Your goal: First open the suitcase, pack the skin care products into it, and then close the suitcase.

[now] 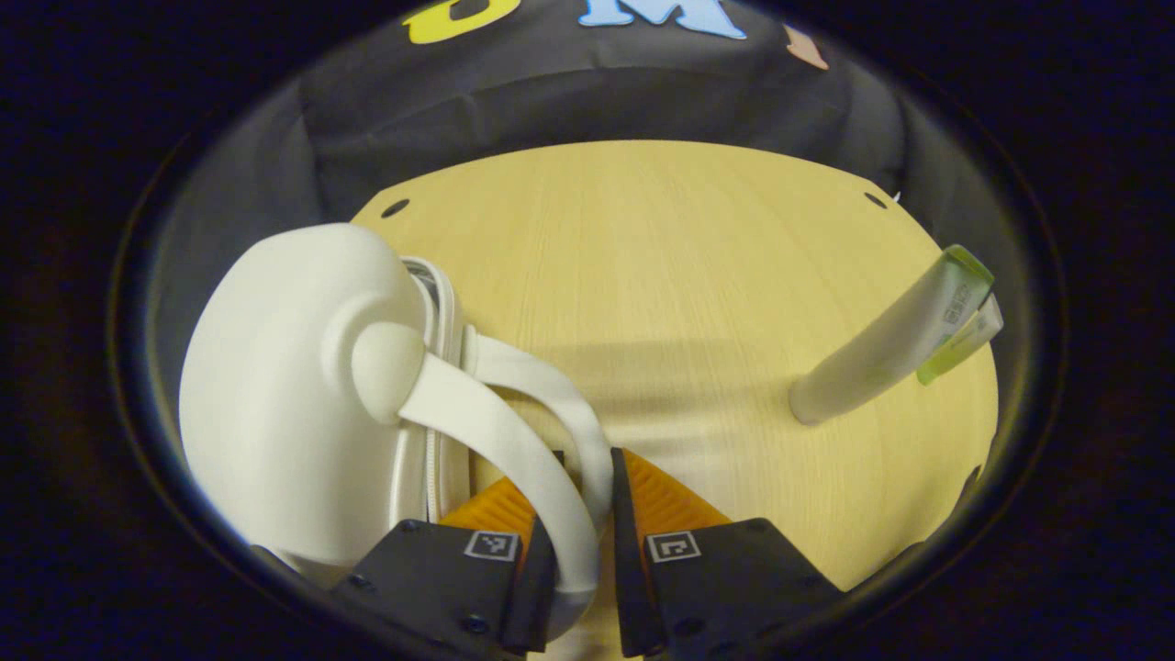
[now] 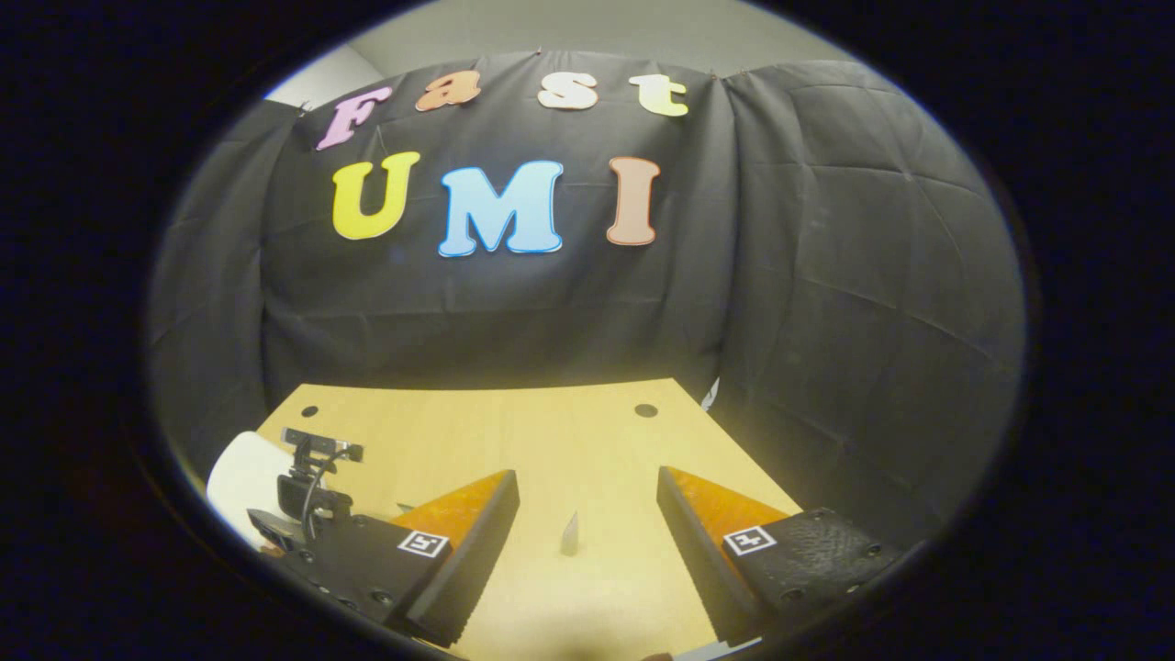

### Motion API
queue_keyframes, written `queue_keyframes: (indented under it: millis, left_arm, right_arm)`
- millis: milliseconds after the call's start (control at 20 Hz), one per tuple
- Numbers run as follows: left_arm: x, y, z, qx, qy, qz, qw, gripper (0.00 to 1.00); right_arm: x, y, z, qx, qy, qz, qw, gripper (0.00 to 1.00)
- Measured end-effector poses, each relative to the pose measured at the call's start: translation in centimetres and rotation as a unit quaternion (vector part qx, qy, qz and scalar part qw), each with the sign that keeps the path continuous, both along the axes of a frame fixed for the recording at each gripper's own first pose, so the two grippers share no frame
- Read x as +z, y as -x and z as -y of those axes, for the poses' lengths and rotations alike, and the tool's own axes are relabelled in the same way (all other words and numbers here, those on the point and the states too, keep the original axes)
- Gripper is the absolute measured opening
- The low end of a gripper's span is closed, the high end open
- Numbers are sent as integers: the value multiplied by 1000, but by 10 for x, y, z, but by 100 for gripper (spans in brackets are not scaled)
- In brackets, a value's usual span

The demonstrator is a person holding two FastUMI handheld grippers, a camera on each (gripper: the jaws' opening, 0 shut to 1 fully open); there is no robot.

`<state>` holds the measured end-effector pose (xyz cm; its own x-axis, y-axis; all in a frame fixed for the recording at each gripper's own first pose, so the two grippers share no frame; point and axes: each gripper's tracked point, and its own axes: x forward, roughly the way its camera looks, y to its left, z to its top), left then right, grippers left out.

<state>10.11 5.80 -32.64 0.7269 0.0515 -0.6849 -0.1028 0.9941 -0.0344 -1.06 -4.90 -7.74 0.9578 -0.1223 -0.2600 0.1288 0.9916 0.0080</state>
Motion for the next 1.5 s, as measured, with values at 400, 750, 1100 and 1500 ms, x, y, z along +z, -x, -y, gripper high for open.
queue_keyframes:
  millis: [400,750,1100,1500]
  left_arm:
    - [102,10,-19,10,-68,92,993,28]
    - [209,35,-87,33,-73,173,982,27]
    - [266,64,-200,52,-108,192,974,27]
    - [301,88,-305,24,9,199,980,27]
  right_arm:
    - [-7,-9,-18,18,-7,-10,1000,92]
    - [-13,-16,-33,33,-16,-12,999,92]
    - [-20,-25,-38,28,-49,-14,998,92]
    - [-46,-29,-22,-15,-94,-41,995,92]
